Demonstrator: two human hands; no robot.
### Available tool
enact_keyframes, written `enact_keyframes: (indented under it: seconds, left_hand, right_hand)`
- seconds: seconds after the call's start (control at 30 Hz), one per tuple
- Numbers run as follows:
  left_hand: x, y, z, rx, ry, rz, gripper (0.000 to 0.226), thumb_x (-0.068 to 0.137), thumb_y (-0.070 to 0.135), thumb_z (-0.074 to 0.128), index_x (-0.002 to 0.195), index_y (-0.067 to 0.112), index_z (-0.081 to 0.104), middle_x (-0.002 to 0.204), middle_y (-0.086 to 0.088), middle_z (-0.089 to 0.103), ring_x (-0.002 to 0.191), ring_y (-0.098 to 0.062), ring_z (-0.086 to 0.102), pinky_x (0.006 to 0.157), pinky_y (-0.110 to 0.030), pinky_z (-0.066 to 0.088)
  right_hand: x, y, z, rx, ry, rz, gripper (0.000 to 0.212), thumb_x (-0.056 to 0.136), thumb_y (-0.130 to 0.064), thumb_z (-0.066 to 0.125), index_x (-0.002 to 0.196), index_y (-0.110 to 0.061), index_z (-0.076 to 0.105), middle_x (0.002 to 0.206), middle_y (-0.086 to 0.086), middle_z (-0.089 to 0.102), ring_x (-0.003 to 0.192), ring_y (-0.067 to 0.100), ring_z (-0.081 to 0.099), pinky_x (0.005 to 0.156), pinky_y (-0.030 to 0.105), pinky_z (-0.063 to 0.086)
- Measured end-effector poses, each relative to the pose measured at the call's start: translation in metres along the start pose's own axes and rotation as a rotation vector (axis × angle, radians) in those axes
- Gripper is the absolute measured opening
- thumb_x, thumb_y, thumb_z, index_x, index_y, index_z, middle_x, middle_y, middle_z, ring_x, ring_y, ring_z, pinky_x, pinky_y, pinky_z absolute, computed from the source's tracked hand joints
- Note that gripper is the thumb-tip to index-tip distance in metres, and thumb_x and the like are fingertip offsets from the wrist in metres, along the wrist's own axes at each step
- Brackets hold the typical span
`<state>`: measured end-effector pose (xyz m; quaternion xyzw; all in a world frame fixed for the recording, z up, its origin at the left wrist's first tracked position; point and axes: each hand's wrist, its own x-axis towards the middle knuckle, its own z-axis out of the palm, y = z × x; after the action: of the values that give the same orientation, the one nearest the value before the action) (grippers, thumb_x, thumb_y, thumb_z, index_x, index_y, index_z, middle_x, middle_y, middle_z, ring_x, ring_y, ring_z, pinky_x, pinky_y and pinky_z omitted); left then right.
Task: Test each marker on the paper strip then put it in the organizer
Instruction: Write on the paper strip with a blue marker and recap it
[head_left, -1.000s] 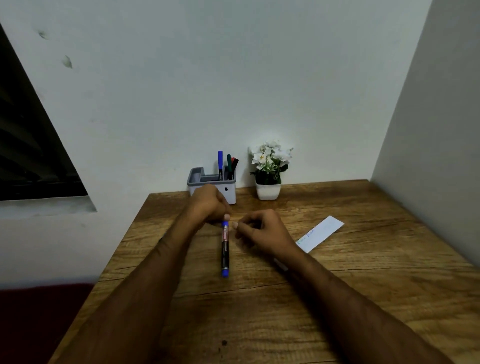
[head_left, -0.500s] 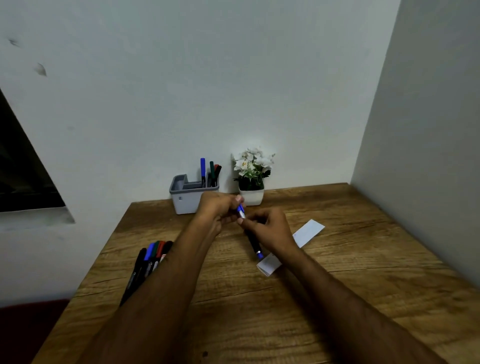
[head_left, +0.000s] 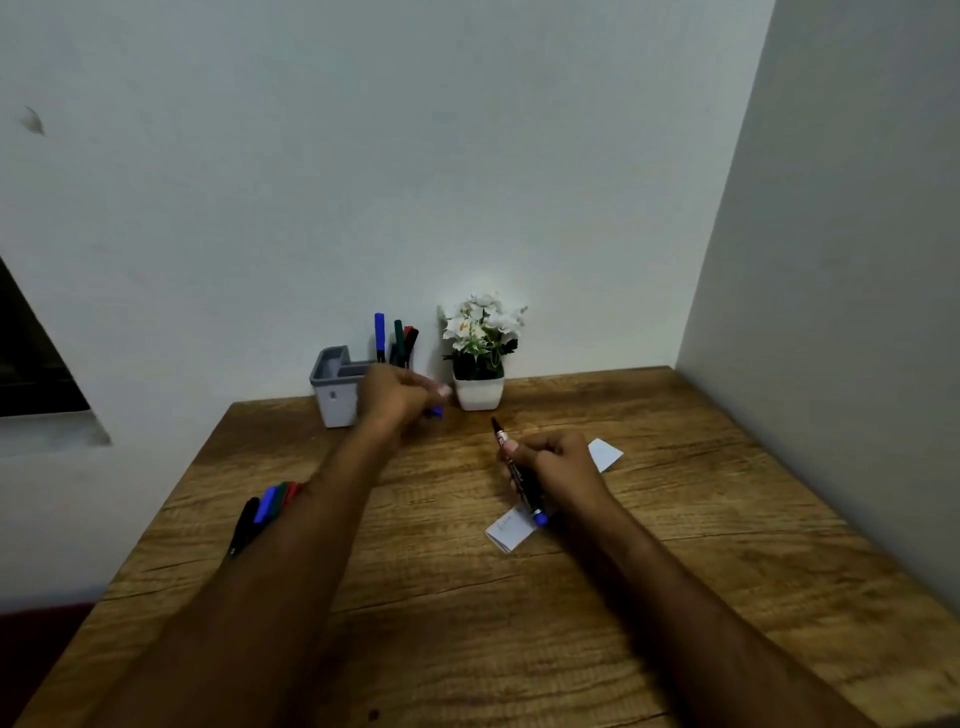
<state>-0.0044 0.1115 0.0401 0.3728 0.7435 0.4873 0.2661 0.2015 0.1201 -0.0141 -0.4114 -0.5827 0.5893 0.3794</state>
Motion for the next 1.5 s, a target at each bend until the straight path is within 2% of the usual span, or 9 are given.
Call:
enact_keyframes:
  seconds: [0.07, 0.3, 0.53, 0.7, 0.87, 1.03, 1.1, 1.23, 1.5]
  left_hand:
    - [-0.006, -0.011, 0.016, 0.254, -0.017, 0.103, 0.013, 0.077, 0.028, 0.083, 0.077, 0.021, 0.073, 0.088, 0.002, 0.072, 0.089, -0.013, 0.067, 0.083, -0.034, 0.056]
    - [-0.016, -0.038, 0.044, 0.573, 0.019, 0.281, 0.031, 0.070, 0.042, 0.087, 0.075, 0.020, 0.066, 0.076, 0.003, 0.067, 0.075, -0.013, 0.064, 0.068, -0.031, 0.055]
    - [-0.022, -0.050, 0.050, 0.637, 0.042, 0.319, 0.036, 0.072, 0.051, 0.082, 0.078, 0.022, 0.062, 0.078, 0.003, 0.063, 0.075, -0.014, 0.061, 0.068, -0.034, 0.057]
    - [-0.035, -0.048, 0.057, 0.604, 0.088, 0.573, 0.009, 0.090, 0.019, 0.064, 0.097, 0.016, 0.068, 0.099, 0.001, 0.063, 0.092, -0.014, 0.061, 0.078, -0.029, 0.053]
    - [-0.060, -0.045, 0.074, 0.497, -0.158, 0.786, 0.032, 0.089, 0.003, 0.049, 0.113, 0.015, 0.066, 0.113, 0.001, 0.066, 0.105, -0.015, 0.061, 0.088, -0.028, 0.050]
    - [-0.082, -0.052, 0.084, 0.582, -0.391, 0.777, 0.043, 0.100, 0.022, 0.045, 0.142, 0.017, 0.050, 0.143, 0.000, 0.053, 0.129, -0.014, 0.049, 0.103, -0.024, 0.037]
    - [-0.086, -0.053, 0.085, 0.594, -0.429, 0.767, 0.047, 0.103, 0.023, 0.042, 0.150, 0.018, 0.040, 0.153, 0.001, 0.042, 0.138, -0.011, 0.038, 0.107, -0.017, 0.025]
    - [-0.092, -0.055, 0.084, 0.605, -0.402, 0.783, 0.046, 0.105, 0.022, 0.040, 0.150, 0.016, 0.037, 0.154, 0.000, 0.040, 0.139, -0.010, 0.034, 0.104, -0.011, 0.017]
    - [-0.110, -0.064, 0.081, 0.718, -0.351, 0.751, 0.053, 0.107, 0.025, 0.030, 0.157, 0.012, 0.020, 0.164, -0.004, 0.021, 0.151, -0.014, 0.014, 0.119, -0.021, 0.004]
  right_hand:
    - [0.002, -0.006, -0.001, -0.060, -0.004, -0.049, 0.025, 0.100, -0.020, 0.066, 0.088, -0.002, 0.079, 0.071, 0.010, 0.074, 0.065, 0.018, 0.067, 0.061, 0.029, 0.053]
    - [0.002, -0.009, -0.016, -0.154, 0.049, -0.216, 0.017, 0.092, -0.022, 0.075, 0.083, -0.009, 0.082, 0.080, 0.002, 0.080, 0.074, 0.010, 0.073, 0.069, 0.023, 0.056]
    - [0.001, -0.011, -0.026, -0.074, 0.116, -0.222, 0.031, 0.085, -0.013, 0.082, 0.115, -0.013, 0.073, 0.083, 0.010, 0.080, 0.082, 0.018, 0.079, 0.067, 0.039, 0.064]
    - [0.002, -0.010, -0.035, -0.033, 0.127, -0.287, 0.030, 0.090, -0.010, 0.076, 0.118, -0.020, 0.072, 0.087, 0.012, 0.080, 0.083, 0.024, 0.079, 0.070, 0.043, 0.065]
    - [0.011, -0.009, -0.046, 0.230, 0.123, -0.207, 0.028, 0.105, 0.001, 0.046, 0.123, -0.003, 0.067, 0.095, 0.021, 0.078, 0.081, 0.032, 0.077, 0.072, 0.037, 0.065]
    - [0.014, -0.007, -0.066, 0.324, 0.204, -0.194, 0.030, 0.092, 0.008, 0.066, 0.120, -0.001, 0.064, 0.099, 0.022, 0.078, 0.091, 0.034, 0.078, 0.080, 0.034, 0.064]
    - [0.013, -0.006, -0.072, 0.298, 0.268, -0.179, 0.017, 0.093, -0.001, 0.070, 0.109, 0.001, 0.070, 0.094, 0.022, 0.078, 0.079, 0.031, 0.077, 0.070, 0.032, 0.064]
    - [0.013, 0.002, -0.079, 0.099, 0.323, -0.209, 0.015, 0.093, -0.015, 0.074, 0.096, -0.001, 0.076, 0.082, 0.018, 0.076, 0.058, 0.022, 0.064, 0.049, 0.031, 0.054]
    - [0.016, 0.008, -0.067, -0.214, 0.202, -0.265, 0.003, 0.088, -0.004, 0.074, 0.086, -0.004, 0.076, 0.081, 0.016, 0.075, 0.067, 0.027, 0.069, 0.060, 0.032, 0.057]
